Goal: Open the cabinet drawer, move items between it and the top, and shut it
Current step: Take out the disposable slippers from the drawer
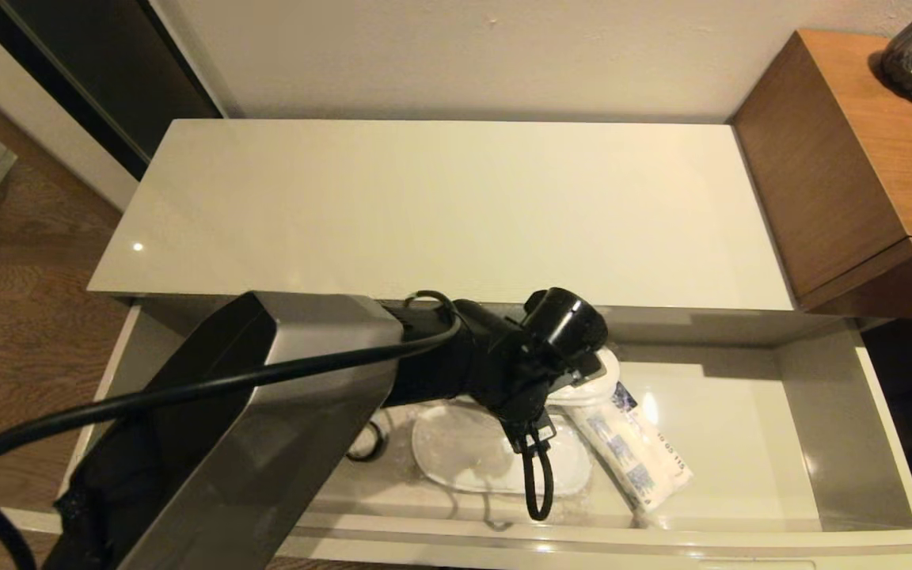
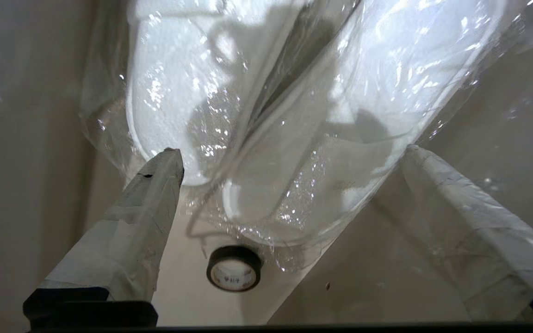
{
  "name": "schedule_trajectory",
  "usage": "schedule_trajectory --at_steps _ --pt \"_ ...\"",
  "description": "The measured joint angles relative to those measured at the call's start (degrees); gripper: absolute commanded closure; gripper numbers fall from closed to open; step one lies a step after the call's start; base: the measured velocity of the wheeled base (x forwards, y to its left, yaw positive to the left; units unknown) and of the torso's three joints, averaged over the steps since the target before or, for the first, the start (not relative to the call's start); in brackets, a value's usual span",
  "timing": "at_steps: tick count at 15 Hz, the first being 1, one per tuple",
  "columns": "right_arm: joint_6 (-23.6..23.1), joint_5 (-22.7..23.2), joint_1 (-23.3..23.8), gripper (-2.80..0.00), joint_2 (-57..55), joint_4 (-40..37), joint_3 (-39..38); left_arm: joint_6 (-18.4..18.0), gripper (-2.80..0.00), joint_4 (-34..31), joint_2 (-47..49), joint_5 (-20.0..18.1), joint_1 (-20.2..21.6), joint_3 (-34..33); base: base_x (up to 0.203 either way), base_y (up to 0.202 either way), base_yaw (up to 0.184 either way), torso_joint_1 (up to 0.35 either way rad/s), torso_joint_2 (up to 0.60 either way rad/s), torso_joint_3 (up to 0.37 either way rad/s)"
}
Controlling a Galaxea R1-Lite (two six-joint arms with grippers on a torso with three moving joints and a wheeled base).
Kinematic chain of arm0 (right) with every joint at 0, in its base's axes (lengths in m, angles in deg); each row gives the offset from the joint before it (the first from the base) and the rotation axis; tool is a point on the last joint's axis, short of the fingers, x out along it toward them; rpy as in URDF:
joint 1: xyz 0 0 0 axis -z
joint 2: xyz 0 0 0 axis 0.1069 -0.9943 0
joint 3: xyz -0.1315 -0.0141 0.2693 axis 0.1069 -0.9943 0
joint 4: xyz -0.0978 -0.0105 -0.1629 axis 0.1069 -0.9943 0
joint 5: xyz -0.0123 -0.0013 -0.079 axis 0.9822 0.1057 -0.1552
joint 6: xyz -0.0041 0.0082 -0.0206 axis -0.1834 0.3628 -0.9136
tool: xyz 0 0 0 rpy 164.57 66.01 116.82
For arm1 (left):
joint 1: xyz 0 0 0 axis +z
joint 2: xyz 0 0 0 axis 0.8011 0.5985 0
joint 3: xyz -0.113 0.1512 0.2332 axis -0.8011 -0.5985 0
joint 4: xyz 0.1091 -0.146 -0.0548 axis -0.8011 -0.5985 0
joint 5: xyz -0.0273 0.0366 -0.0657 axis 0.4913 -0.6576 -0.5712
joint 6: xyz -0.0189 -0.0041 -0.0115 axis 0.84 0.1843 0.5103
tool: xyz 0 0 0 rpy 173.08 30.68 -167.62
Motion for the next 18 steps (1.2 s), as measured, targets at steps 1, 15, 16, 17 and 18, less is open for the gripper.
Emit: schedule_trajectory --at_steps 1,15,16,17,18 --pt "0.00 0.02 0.00 0.00 0.00 0.00 0.00 0.27 -2.80 0.15 0.49 1.41 -0.68 -0.15 0.000 0.000 0.000 0.000 0.00 0.000" --pt "-0.02 0.02 0.00 0.00 0.00 0.00 0.00 5.44 -2.80 5.31 6.39 4.89 -0.20 -0.17 0.000 0.000 0.000 0.000 0.00 0.000" --pt "-0.02 0.02 0.00 0.00 0.00 0.00 0.00 5.68 -2.80 8.12 6.81 4.58 -0.20 -0.17 0.000 0.000 0.000 0.000 0.00 0.000" --pt "-0.02 0.02 0.04 0.00 0.00 -0.02 0.00 5.94 -2.80 11.17 7.40 4.06 -0.17 -0.22 0.000 0.000 0.000 0.000 0.00 0.000" --pt "-0.02 0.05 0.04 0.00 0.00 0.00 0.00 6.00 -2.80 12.55 7.84 3.30 -0.17 -0.23 0.000 0.000 0.000 0.000 0.00 0.000"
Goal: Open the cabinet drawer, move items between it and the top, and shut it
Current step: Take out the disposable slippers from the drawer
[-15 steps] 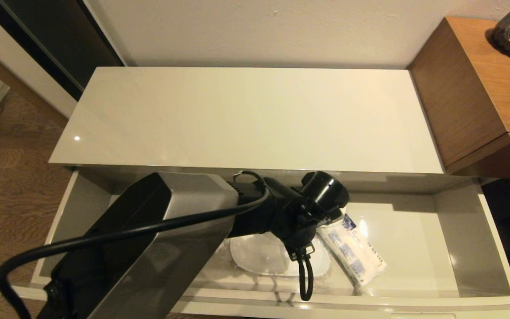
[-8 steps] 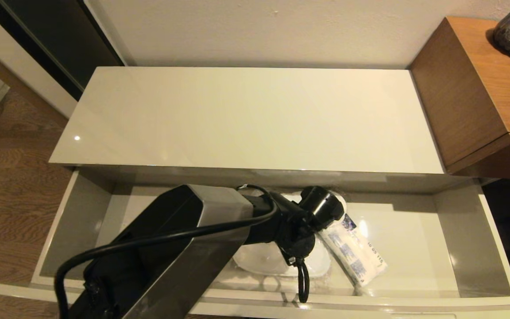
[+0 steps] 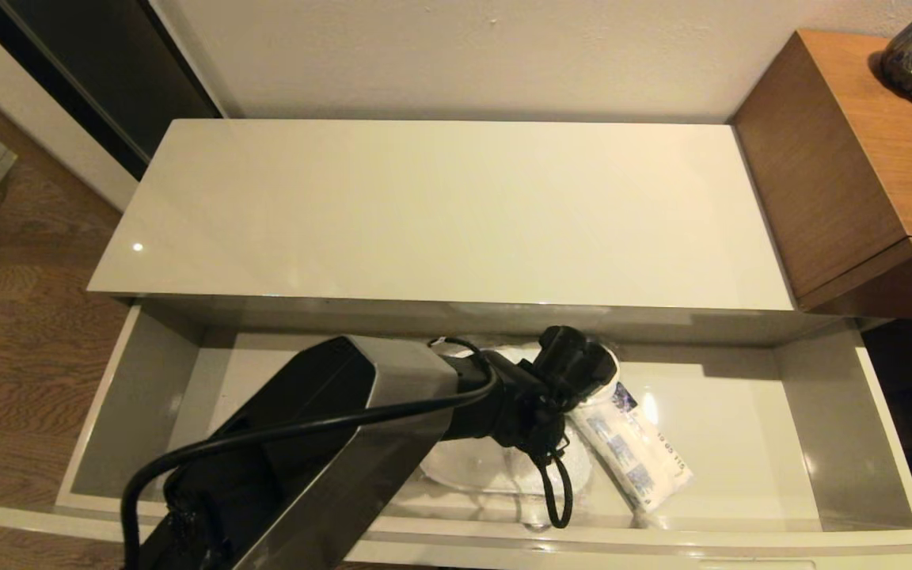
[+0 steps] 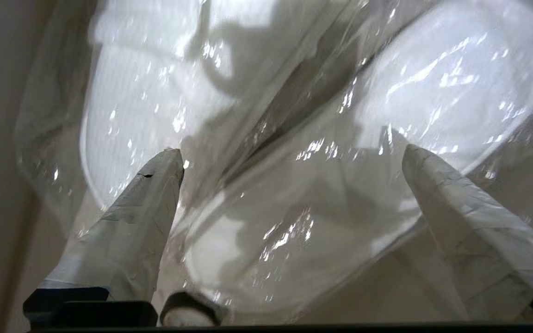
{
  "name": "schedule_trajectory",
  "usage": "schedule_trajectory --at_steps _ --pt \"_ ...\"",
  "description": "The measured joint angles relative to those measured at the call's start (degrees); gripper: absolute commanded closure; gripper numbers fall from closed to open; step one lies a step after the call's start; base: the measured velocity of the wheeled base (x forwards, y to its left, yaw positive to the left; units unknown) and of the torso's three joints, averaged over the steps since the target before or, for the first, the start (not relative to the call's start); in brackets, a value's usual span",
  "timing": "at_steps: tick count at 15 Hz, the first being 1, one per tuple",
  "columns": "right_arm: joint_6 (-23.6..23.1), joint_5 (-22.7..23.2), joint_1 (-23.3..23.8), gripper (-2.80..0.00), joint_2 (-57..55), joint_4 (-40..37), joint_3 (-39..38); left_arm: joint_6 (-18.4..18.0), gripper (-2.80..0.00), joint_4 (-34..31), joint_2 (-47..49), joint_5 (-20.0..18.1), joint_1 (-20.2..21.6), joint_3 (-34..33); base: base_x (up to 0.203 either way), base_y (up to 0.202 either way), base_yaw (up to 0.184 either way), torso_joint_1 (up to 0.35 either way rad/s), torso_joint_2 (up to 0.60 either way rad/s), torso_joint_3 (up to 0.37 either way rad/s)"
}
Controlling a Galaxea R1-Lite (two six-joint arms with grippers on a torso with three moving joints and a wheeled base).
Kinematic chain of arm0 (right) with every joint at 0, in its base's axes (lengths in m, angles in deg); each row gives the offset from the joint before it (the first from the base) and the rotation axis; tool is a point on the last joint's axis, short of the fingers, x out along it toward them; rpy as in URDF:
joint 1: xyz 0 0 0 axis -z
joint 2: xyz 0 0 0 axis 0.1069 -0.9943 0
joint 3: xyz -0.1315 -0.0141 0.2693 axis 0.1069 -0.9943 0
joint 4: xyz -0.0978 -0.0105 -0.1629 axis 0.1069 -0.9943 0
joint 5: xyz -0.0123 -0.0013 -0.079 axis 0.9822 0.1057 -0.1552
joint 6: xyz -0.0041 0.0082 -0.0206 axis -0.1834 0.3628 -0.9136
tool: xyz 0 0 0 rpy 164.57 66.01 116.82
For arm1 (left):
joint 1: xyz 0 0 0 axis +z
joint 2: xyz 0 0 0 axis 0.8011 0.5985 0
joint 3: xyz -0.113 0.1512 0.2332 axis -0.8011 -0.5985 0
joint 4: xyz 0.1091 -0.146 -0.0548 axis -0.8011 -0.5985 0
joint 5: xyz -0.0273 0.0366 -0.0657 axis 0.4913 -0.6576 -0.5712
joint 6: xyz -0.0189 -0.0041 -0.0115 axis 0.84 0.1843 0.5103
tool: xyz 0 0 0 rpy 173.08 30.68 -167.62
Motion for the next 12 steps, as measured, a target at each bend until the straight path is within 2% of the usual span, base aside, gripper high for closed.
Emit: schedule_trajectory --at_steps 2,5,9,12 --pt "-0.01 -0.03 0.00 0.00 0.00 0.00 0.00 0.04 -2.80 0.46 0.77 -2.59 0.01 0.00 0.000 0.000 0.000 0.000 0.00 0.000" --pt "0.00 -0.02 -0.04 0.00 0.00 0.00 0.00 -0.22 -2.80 0.58 1.70 -4.00 0.01 0.01 0.000 0.000 0.000 0.000 0.00 0.000" --pt "0.02 -0.03 0.00 0.00 0.00 0.00 0.00 0.06 -2.80 0.66 2.28 -3.22 0.04 0.17 0.000 0.000 0.000 0.000 0.00 0.000" --pt "0.00 -0.05 -0.03 0.00 0.00 0.00 0.00 2.58 -2.80 0.77 2.47 0.71 0.10 0.17 0.000 0.000 0.000 0.000 0.00 0.000"
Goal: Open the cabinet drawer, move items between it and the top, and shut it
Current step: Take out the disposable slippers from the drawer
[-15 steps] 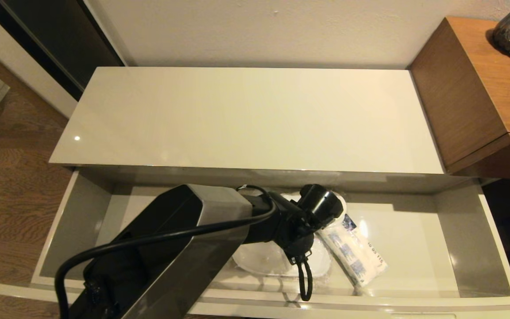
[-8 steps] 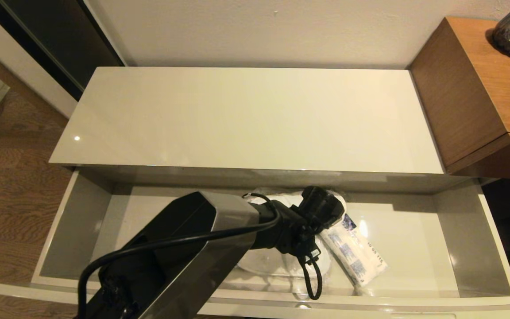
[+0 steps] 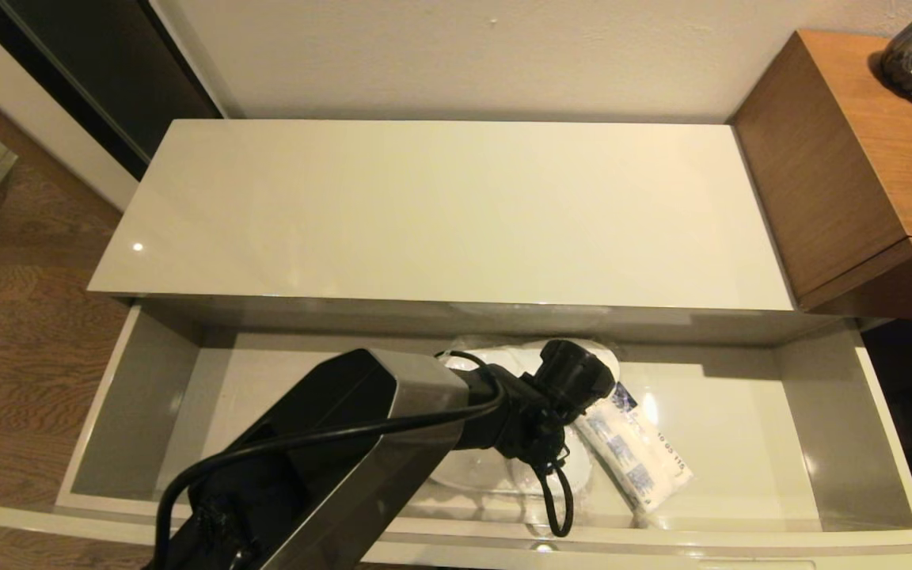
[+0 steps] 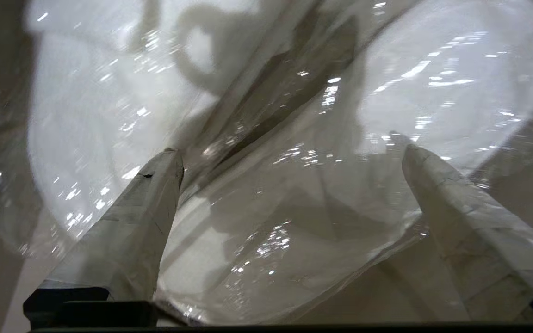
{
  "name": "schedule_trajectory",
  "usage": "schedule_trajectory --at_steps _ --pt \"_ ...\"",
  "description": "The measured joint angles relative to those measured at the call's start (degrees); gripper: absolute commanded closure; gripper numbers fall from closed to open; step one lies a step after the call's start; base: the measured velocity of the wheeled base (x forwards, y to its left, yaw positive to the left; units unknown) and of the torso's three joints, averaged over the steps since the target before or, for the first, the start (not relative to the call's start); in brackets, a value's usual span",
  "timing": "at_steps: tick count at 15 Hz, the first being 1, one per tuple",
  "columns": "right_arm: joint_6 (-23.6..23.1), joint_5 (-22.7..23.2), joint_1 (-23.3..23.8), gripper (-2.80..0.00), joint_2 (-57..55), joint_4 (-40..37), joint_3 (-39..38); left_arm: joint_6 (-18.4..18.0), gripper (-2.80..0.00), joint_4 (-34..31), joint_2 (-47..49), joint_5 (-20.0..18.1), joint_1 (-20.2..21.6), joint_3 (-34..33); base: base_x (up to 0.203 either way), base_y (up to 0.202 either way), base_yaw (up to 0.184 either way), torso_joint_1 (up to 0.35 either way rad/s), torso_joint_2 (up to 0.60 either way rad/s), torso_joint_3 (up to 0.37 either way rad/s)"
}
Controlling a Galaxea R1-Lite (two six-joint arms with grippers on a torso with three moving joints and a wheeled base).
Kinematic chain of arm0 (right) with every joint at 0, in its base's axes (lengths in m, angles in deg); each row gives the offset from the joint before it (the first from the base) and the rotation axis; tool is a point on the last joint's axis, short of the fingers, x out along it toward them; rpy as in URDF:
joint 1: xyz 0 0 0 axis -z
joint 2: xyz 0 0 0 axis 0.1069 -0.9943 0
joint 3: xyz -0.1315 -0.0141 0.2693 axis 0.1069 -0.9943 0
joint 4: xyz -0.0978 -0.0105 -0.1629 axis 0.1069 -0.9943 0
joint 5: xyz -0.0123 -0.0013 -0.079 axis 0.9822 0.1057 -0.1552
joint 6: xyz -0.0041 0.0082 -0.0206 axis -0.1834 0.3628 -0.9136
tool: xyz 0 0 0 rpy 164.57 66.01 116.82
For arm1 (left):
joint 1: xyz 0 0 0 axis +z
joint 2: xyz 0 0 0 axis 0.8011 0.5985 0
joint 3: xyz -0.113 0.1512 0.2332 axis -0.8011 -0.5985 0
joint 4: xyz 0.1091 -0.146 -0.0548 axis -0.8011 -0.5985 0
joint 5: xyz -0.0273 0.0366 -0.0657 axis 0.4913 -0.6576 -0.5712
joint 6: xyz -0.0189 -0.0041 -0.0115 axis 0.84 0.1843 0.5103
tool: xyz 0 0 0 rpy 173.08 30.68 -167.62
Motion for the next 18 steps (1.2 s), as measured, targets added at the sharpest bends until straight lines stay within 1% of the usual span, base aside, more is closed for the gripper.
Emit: schedule_trajectory --at_steps 2,5,8,10,11,13,14,16,18 --pt "0.00 0.00 -0.01 0.00 0.00 -0.02 0.00 1.55 -2.80 -0.35 0.05 1.86 1.03 0.04 0.000 0.000 0.000 0.000 0.00 0.000" --pt "0.00 0.02 0.02 0.00 0.00 0.00 0.00 1.89 -2.80 -0.83 0.20 2.47 1.55 0.02 0.000 0.000 0.000 0.000 0.00 0.000" --pt "0.00 0.02 0.03 0.00 0.00 0.00 0.00 2.13 -2.80 -0.11 0.28 5.40 1.65 0.00 0.000 0.000 0.000 0.000 0.00 0.000" --pt "0.01 0.02 0.01 0.00 0.00 -0.02 0.00 2.22 -2.80 1.02 0.35 6.58 1.62 0.00 0.000 0.000 0.000 0.000 0.00 0.000" --pt "0.00 0.02 -0.01 0.00 0.00 -0.02 0.00 2.28 -2.80 3.44 0.46 8.52 1.61 0.00 0.000 0.000 0.000 0.000 0.00 0.000" --pt "-0.02 0.00 0.01 0.00 0.00 -0.02 0.00 2.18 -2.80 7.93 0.79 14.31 1.22 0.02 0.000 0.000 0.000 0.000 0.00 0.000" --pt "-0.01 0.02 0.03 0.00 0.00 -0.02 0.00 2.04 -2.80 8.19 0.97 15.53 0.87 -0.02 0.000 0.000 0.000 0.000 0.00 0.000" --pt "-0.01 0.02 0.03 0.00 0.00 -0.01 0.00 0.86 -2.80 8.46 1.18 15.62 0.77 -0.02 0.000 0.000 0.000 0.000 0.00 0.000" --pt "0.00 0.02 0.01 0.00 0.00 0.00 0.00 0.49 -2.80 7.98 1.27 15.66 0.68 -0.05 0.000 0.000 0.000 0.000 0.00 0.000"
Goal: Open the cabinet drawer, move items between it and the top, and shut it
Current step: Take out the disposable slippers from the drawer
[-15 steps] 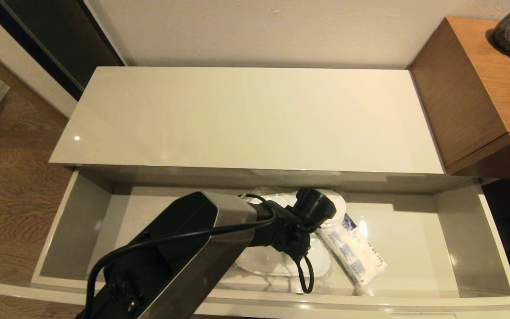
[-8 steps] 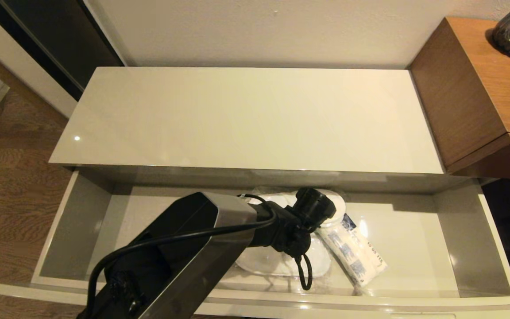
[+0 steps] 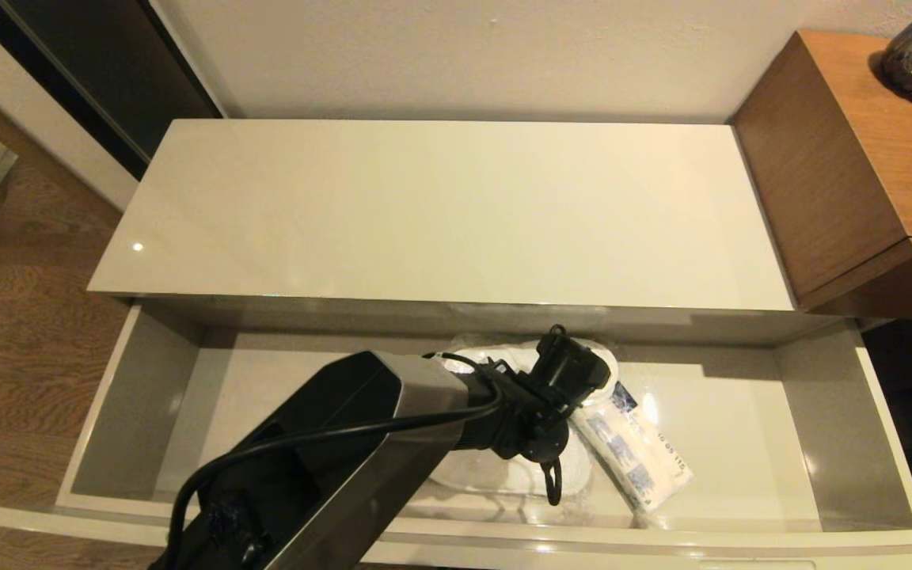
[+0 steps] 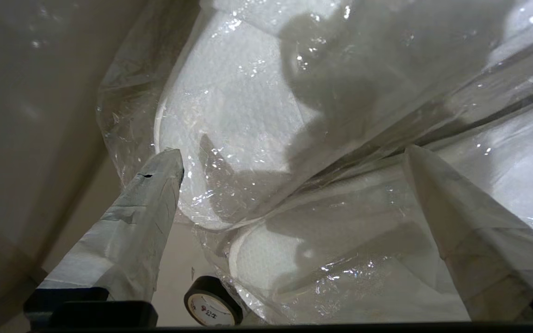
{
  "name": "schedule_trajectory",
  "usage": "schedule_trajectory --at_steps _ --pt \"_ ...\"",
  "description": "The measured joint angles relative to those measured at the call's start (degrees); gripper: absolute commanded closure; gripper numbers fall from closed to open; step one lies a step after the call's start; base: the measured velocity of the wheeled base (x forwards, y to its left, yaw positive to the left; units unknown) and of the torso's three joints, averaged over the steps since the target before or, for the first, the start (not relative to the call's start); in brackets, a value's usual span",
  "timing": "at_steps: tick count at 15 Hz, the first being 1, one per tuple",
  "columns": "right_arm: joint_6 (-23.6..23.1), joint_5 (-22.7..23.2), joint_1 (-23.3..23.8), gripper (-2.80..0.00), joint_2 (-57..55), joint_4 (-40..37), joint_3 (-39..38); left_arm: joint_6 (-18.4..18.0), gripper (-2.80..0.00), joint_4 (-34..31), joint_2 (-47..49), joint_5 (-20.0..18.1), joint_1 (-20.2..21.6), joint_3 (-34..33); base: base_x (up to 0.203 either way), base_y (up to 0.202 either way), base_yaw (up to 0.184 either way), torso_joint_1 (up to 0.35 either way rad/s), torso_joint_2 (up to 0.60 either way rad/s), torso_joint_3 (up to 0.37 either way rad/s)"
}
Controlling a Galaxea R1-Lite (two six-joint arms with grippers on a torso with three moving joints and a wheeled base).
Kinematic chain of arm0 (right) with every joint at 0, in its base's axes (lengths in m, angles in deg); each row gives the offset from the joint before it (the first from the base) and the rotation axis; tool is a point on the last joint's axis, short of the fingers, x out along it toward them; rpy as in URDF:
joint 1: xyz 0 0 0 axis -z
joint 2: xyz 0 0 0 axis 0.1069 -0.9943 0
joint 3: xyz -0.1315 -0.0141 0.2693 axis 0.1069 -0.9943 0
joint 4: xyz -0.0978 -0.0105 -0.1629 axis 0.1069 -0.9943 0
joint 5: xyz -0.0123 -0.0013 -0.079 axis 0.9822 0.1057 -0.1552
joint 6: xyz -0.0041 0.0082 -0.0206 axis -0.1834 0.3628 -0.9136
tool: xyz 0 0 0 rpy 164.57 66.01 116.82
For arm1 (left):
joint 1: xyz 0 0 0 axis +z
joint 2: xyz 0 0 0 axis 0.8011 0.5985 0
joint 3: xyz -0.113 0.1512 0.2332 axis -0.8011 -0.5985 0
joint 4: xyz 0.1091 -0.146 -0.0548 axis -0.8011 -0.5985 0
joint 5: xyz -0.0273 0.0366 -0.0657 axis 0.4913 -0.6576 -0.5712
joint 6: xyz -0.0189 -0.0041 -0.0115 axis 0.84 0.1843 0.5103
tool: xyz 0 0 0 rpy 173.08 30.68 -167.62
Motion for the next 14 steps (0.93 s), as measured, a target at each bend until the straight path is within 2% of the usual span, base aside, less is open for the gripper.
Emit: schedule_trajectory --at_steps 2,4,6,9,12,14 --pt "-0.02 0.00 -0.02 0.00 0.00 -0.02 0.00 -1.34 -2.80 0.17 0.09 0.14 -0.13 -0.01 0.000 0.000 0.000 0.000 0.00 0.000" --pt "0.02 0.00 -0.02 0.00 0.00 0.00 0.00 -4.87 -2.80 0.68 0.17 0.26 -0.26 -0.06 0.000 0.000 0.000 0.000 0.00 0.000" --pt "0.01 0.00 0.01 0.00 0.00 -0.02 0.00 -5.89 -2.80 0.81 0.22 1.12 -0.43 -0.06 0.000 0.000 0.000 0.000 0.00 0.000" --pt "0.00 0.00 0.00 0.00 0.00 -0.02 0.00 -6.13 -2.80 0.68 0.37 5.49 -1.20 -0.01 0.000 0.000 0.000 0.000 0.00 0.000" --pt "0.02 0.00 -0.02 0.00 0.00 0.00 0.00 -9.59 -2.80 0.90 0.83 9.88 -1.88 0.05 0.000 0.000 0.000 0.000 0.00 0.000" --pt "0.00 0.00 0.00 0.00 0.00 0.00 0.00 -10.79 -2.80 0.99 1.05 10.73 -2.12 0.09 0.000 0.000 0.000 0.000 0.00 0.000"
